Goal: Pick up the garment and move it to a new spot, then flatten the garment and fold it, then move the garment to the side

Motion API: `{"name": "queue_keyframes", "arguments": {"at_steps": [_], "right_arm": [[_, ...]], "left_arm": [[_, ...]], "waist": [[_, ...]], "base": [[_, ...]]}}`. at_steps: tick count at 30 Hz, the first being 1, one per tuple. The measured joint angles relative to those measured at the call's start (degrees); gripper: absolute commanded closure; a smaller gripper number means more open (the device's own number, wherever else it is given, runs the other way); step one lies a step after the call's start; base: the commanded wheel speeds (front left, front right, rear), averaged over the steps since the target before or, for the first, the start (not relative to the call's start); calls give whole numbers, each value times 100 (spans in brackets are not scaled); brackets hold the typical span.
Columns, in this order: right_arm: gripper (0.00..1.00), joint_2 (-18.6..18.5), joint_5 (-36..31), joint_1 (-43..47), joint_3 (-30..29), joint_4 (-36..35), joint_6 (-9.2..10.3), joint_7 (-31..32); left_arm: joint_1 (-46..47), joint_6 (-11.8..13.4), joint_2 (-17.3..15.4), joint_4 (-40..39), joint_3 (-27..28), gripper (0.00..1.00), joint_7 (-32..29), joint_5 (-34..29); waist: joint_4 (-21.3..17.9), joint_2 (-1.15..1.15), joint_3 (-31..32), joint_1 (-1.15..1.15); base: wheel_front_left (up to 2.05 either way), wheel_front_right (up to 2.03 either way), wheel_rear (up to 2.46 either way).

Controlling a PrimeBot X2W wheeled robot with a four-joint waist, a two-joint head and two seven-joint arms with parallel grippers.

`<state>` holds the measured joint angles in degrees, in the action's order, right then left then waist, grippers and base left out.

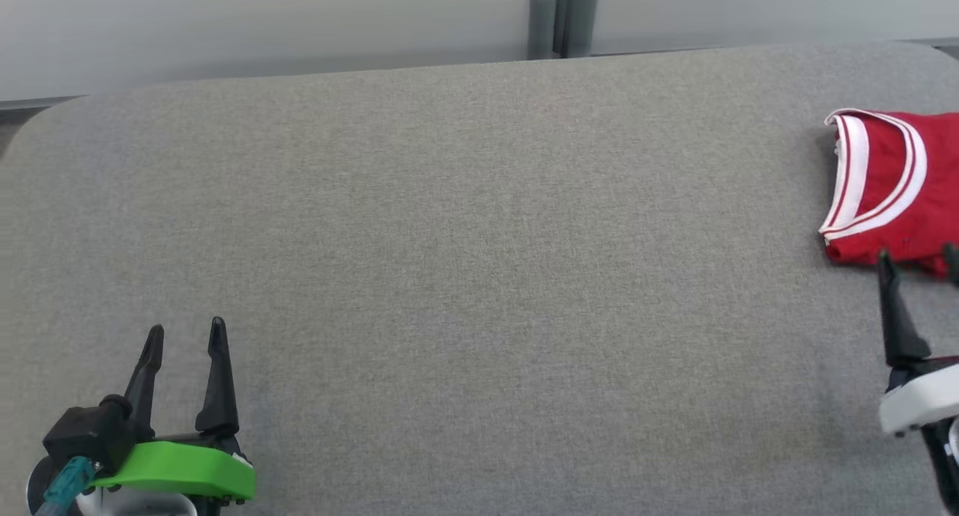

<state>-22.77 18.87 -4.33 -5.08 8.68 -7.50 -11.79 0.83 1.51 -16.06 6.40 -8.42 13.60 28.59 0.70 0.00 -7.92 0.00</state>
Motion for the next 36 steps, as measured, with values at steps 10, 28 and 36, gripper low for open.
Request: {"name": "queue_keyframes", "arguments": {"at_steps": [10,28,36], "right_arm": [[0,1120,-689,1020,-96,-70,-1,-292],[0,1958,-2304,1312,-835,-471,-3,-320],[0,1995,-2153,1311,-589,-542,-3,-320]], "left_arm": [[-88,25,238,517,-135,0,113,-283],[-320,-296,511,765,288,0,138,-567],[-386,-457,731,843,530,0,144,-769]], "waist": [[608,0,432,0],[638,0,873,0],[485,0,962,0]], "base": [[0,0,0],[0,0,0],[0,0,0]]}}
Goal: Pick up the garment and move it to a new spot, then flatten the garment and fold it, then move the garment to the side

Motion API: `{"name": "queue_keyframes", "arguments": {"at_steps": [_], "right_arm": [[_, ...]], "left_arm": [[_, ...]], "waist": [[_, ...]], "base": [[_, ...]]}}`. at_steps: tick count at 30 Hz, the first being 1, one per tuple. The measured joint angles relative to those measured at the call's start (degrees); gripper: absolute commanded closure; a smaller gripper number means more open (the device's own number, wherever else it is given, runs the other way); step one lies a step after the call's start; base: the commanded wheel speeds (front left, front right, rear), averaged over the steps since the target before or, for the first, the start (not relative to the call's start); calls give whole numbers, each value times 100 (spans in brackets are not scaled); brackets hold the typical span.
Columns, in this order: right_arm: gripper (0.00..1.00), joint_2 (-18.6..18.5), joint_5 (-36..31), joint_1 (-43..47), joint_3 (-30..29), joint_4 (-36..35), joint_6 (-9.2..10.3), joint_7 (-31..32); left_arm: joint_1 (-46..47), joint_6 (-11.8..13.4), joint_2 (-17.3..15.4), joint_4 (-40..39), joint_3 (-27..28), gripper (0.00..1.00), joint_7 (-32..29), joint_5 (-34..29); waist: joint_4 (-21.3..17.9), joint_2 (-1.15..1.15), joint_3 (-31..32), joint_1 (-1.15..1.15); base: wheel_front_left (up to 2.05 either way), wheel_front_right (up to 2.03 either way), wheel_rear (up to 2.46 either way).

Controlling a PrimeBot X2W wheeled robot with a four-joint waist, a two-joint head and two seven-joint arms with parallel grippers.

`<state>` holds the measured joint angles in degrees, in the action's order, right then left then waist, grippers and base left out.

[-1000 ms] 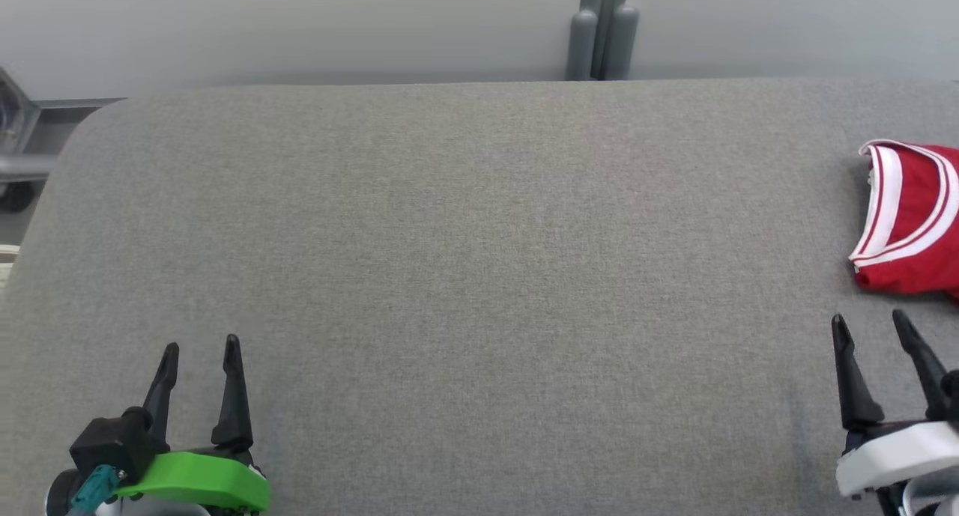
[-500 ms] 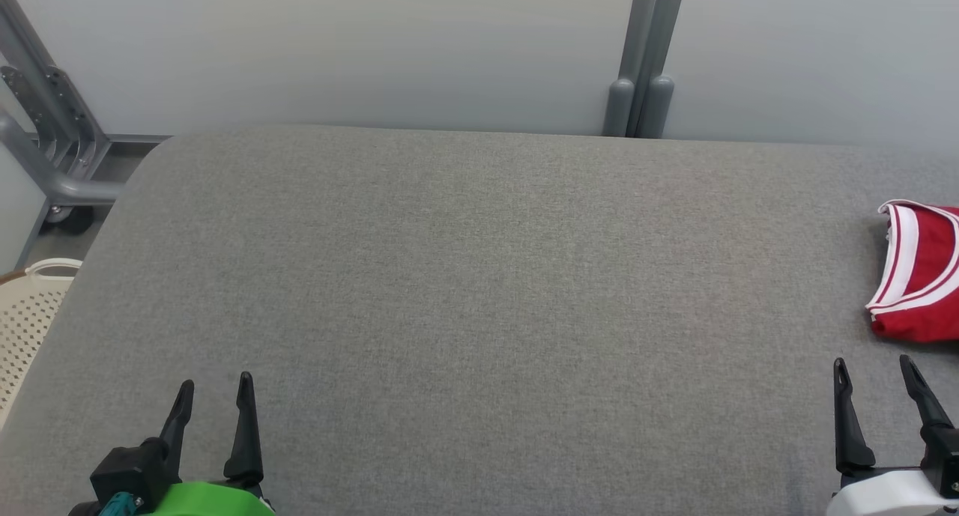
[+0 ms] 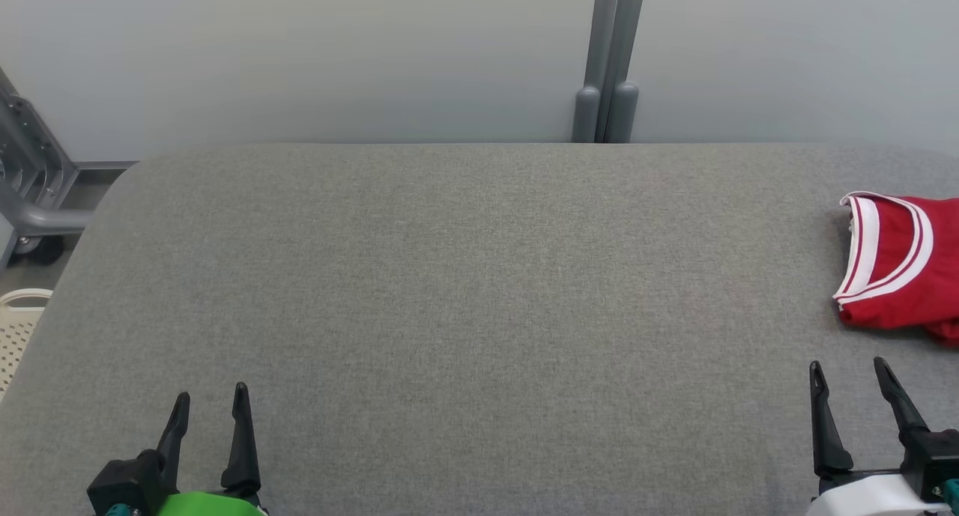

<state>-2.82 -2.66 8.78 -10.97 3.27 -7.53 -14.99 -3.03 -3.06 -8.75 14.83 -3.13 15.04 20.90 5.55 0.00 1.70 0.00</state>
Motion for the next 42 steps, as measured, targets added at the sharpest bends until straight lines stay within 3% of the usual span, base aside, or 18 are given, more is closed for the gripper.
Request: {"name": "queue_keyframes", "arguments": {"at_steps": [12,33,42], "right_arm": [[0,-5,42,-20,-459,77,0,0],[0,-13,-52,-93,-441,193,3,-1],[0,0,-159,-98,-356,71,0,-1]], "left_arm": [[-5,-230,131,53,287,0,0,-189],[-9,-393,315,47,622,0,2,-378],[11,-408,363,64,683,0,2,-400]], "waist": [[-130,0,17,0],[-205,0,-56,0],[-505,0,-86,0]], "base": [[0,0,0],[0,0,0],[0,0,0]]}}
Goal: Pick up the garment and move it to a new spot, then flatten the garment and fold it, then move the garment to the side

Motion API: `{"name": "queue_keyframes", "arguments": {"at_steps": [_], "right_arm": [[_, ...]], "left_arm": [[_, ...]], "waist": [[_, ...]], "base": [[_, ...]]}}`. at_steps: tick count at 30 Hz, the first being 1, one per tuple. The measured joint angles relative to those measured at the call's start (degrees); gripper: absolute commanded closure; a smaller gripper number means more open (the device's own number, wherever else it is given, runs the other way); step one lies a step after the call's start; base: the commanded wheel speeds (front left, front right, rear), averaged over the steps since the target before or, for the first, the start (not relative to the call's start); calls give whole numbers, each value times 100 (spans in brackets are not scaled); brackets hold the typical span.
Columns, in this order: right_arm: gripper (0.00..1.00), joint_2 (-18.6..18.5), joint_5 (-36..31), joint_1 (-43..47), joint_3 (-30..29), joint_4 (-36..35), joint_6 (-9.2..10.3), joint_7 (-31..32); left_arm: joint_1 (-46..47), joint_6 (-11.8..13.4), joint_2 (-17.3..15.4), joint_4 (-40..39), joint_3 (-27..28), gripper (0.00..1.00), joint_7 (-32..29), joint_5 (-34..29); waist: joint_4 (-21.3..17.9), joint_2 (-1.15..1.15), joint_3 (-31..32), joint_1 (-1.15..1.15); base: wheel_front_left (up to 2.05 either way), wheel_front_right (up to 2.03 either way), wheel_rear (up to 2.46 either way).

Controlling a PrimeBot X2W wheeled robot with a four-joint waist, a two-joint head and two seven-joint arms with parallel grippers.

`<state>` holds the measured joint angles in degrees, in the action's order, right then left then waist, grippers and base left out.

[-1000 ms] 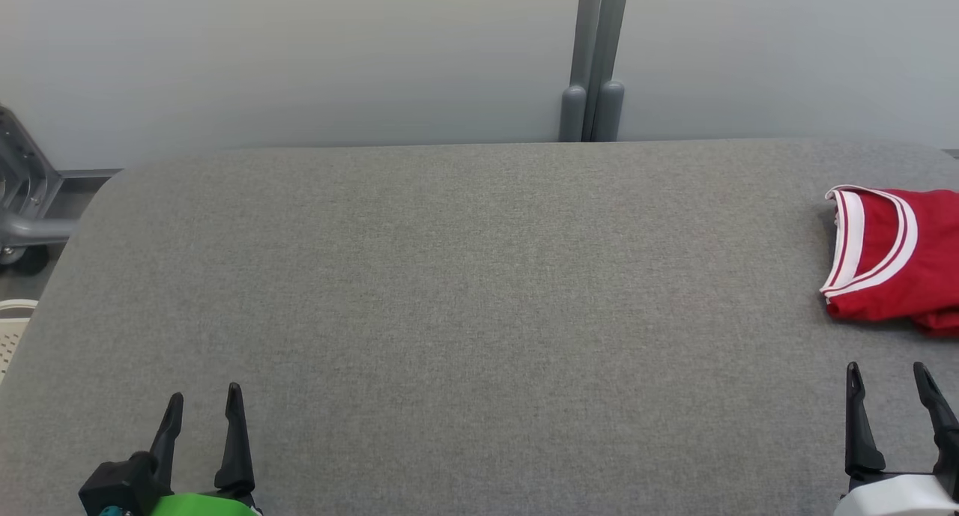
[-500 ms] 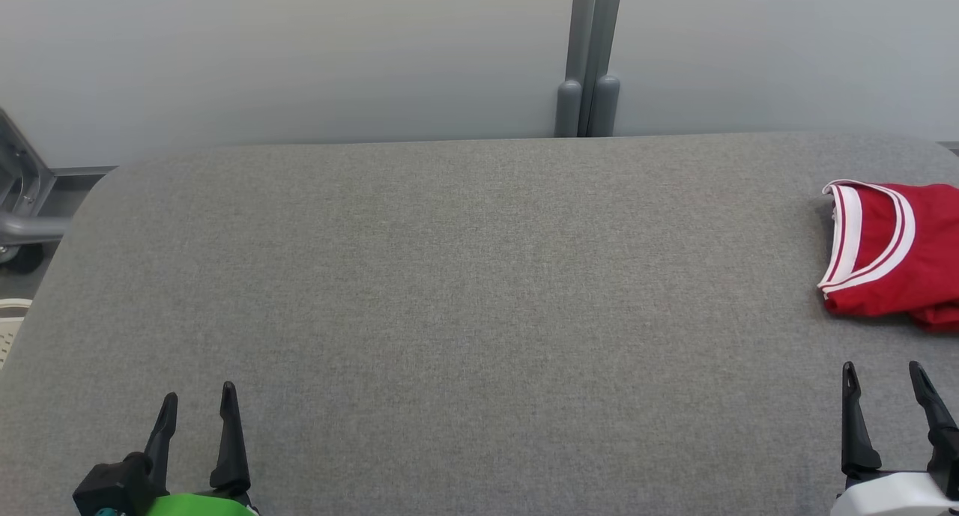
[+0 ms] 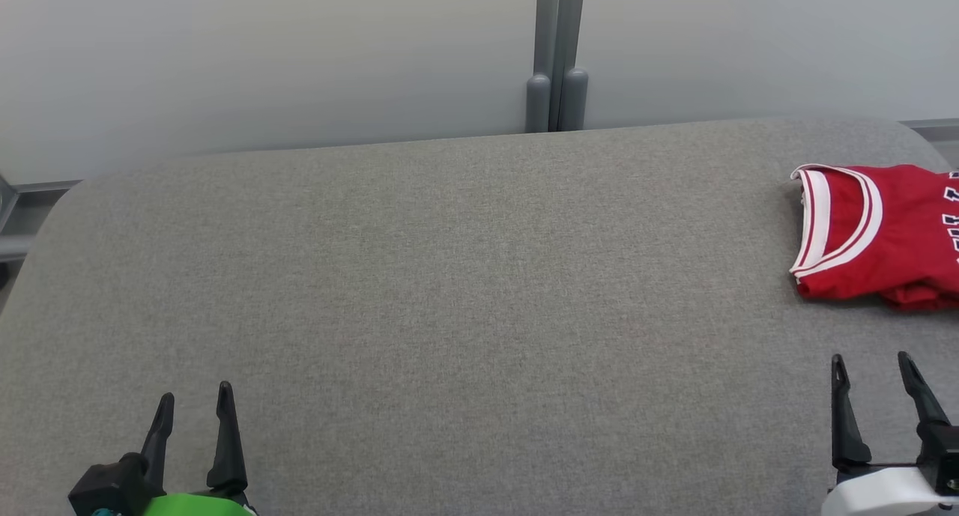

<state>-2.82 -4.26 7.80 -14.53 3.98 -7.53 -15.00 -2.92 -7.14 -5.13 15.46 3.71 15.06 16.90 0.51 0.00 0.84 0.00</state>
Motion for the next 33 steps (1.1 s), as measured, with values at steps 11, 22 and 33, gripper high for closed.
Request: {"name": "queue_keyframes", "arguments": {"at_steps": [11,22,33], "right_arm": [[100,57,3,30,55,185,-2,4],[100,143,871,-8,63,517,-2,298],[100,130,2094,-148,180,543,-1,535]], "left_arm": [[-29,-15,70,188,1,100,-33,3],[-26,-15,118,385,-3,100,-250,700],[8,-15,135,315,2,100,-498,1641]], "waist": [[18,0,-5,0],[14,0,-10,0],[8,0,-18,0]], "base": [[0,0,0],[0,0,0],[0,0,0]]}}
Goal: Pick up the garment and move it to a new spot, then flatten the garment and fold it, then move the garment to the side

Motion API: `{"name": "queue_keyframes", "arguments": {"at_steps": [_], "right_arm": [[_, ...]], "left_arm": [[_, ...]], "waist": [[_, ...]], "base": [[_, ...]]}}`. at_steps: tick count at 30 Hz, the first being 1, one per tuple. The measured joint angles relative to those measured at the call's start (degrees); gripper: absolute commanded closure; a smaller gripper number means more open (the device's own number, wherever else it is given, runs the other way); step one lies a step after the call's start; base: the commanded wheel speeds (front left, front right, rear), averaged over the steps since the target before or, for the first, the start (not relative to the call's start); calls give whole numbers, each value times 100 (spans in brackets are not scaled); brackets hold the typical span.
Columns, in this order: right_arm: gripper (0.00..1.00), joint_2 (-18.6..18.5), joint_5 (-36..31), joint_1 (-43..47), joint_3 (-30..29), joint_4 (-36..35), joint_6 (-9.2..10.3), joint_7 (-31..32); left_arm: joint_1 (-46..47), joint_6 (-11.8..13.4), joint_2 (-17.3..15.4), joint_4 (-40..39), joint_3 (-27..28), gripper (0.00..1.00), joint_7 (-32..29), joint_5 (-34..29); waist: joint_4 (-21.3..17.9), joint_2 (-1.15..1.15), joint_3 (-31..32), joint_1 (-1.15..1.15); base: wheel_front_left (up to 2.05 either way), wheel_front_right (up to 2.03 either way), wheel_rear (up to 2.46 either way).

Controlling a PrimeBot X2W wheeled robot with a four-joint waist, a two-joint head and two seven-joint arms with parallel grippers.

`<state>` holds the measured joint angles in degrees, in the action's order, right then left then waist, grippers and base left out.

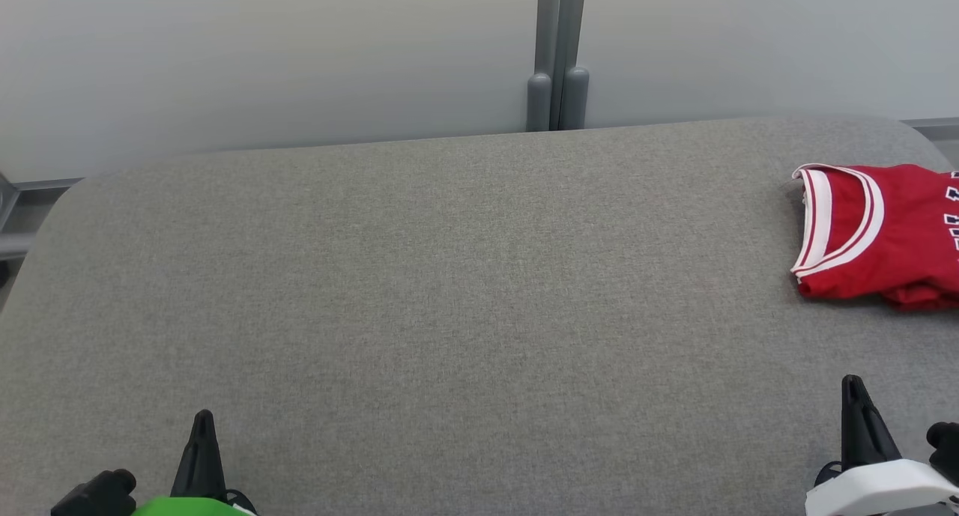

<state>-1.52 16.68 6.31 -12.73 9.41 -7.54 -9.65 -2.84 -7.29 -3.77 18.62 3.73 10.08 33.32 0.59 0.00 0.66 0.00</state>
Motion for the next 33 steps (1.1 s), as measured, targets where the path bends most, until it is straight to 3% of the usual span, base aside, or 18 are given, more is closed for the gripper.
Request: {"name": "queue_keyframes", "arguments": {"at_steps": [33], "right_arm": [[100,-56,3130,-474,199,174,1,716]], "left_arm": [[357,0,53,-188,40,100,-635,2448]], "waist": [[-18,0,-25,0]], "base": [[0,0,0]]}}
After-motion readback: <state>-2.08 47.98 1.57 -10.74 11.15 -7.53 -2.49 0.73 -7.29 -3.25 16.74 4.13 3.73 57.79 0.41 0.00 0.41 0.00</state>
